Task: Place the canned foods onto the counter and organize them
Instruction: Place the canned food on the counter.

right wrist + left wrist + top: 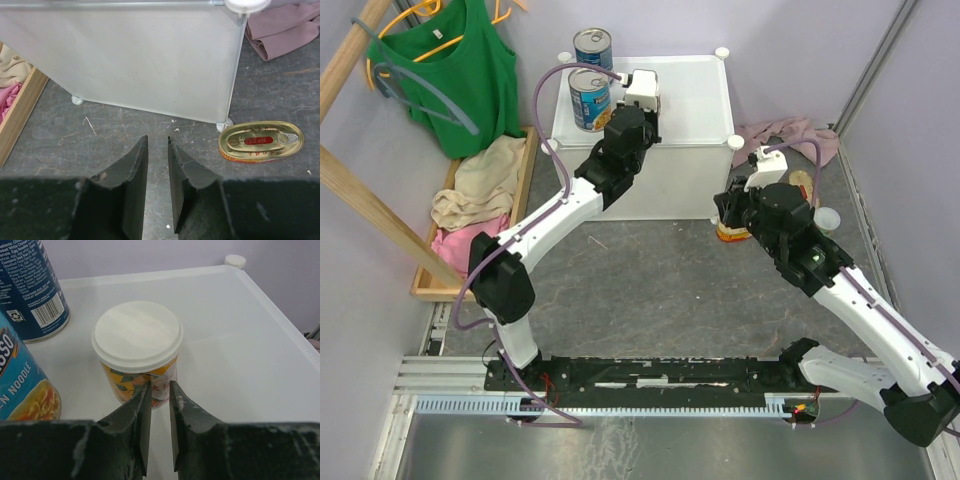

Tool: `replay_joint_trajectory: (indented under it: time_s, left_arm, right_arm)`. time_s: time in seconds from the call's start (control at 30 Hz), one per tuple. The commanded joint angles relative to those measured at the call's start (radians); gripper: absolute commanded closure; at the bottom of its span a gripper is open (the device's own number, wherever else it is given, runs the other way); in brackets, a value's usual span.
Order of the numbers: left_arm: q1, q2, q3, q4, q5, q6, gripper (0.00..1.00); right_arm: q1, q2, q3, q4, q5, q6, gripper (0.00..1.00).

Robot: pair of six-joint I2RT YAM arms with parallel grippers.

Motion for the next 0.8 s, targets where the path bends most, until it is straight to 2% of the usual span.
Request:
replay_joint_trajectory:
  time_s: [0.0,0.77]
  left_arm:
    - [0.023,0.024,0.059,0.025,0.03,-0.04,0.72]
    - [0.079,0.126,0.18,0.0,0.134,-0.072,0.67]
  right_arm:
    - [0.006,0.01,0.013,0.049,-0.01,-0.009,0.7]
    - [0.008,0.069,0.035,0.068,-0.001,-0.009,0.69]
